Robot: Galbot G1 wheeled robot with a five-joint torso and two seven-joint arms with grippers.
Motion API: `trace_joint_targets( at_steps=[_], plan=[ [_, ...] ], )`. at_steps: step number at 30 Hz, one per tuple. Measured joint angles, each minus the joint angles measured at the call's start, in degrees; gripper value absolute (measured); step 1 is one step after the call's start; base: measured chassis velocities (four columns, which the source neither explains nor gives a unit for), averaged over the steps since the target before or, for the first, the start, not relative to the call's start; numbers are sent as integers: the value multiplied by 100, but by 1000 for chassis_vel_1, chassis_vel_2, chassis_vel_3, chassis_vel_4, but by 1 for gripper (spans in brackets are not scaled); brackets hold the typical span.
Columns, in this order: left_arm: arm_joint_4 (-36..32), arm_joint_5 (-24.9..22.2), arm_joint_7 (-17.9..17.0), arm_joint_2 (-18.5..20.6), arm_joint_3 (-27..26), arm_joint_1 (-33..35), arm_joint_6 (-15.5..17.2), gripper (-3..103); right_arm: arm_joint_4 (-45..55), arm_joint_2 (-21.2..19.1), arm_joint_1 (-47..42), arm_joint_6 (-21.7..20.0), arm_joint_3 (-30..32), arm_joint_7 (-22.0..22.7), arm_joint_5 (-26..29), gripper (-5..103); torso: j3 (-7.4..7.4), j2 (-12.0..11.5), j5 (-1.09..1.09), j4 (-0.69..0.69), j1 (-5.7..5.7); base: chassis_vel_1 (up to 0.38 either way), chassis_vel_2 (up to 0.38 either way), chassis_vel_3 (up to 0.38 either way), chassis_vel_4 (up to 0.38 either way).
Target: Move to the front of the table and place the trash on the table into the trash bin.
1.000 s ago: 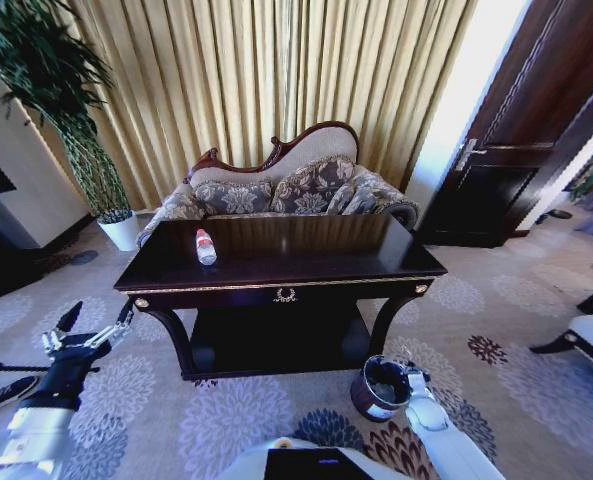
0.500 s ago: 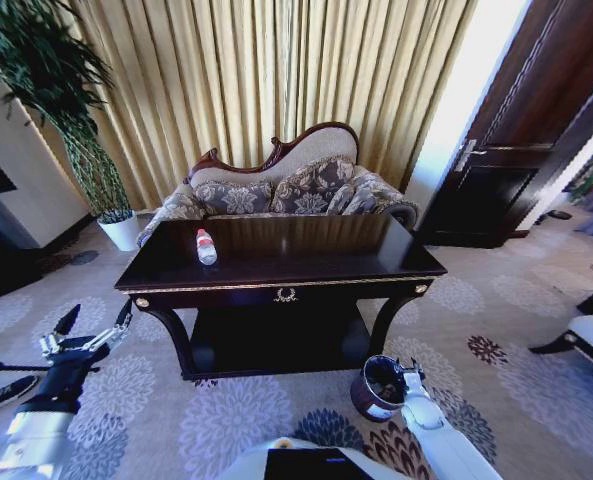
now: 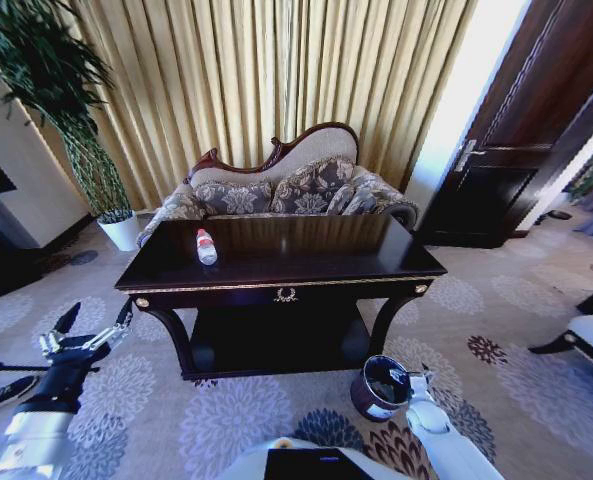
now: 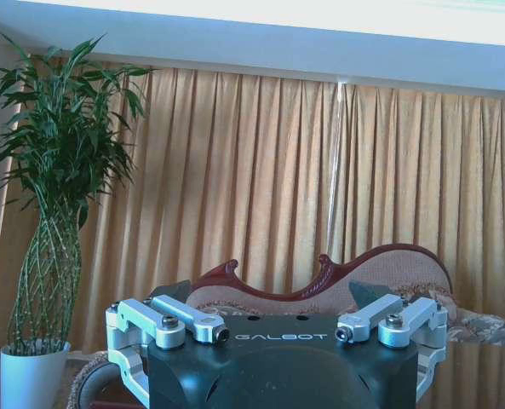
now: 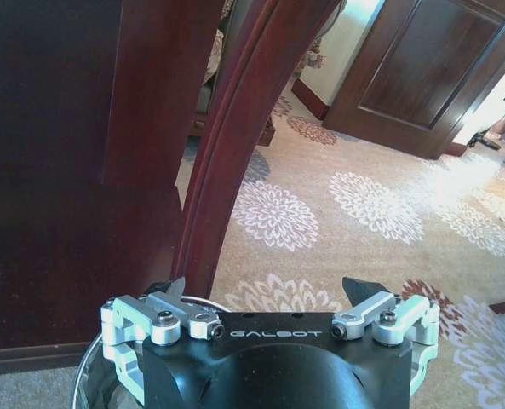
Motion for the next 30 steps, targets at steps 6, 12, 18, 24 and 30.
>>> trace_joint_targets(
  at_steps=[6, 12, 18, 24, 30],
  plan=[
    [-15, -2, -2, -22, 9, 11, 8, 100, 134, -42, -53, 7, 64, -42, 155, 100, 0, 0, -1, -1, 0, 0, 0, 0, 0],
    [-18, -5, -5, -11, 0, 11, 9, 100, 1210, -150, -248, 98, 306, -235, 714, 100, 0, 0, -1, 0, 0, 0, 0, 0, 0],
    [-20, -36, -39, 26, -40, -10, 9, 100, 3387, -385, -924, 230, 963, -549, 1164, 100, 0, 0, -2, -1, 0, 0, 0, 0, 0],
    [5, -34, -150, 28, -44, -22, 45, 100, 5319, -466, -1870, -87, 1412, -803, 1436, 100, 0, 1, -2, -1, 0, 0, 0, 0, 0],
    [-17, -20, -302, 91, -122, -26, 265, 100, 6642, -403, -2183, -530, 1533, -777, 1528, 100, -1, 1, -3, 0, -1, 0, 0, 0, 0]
  ],
)
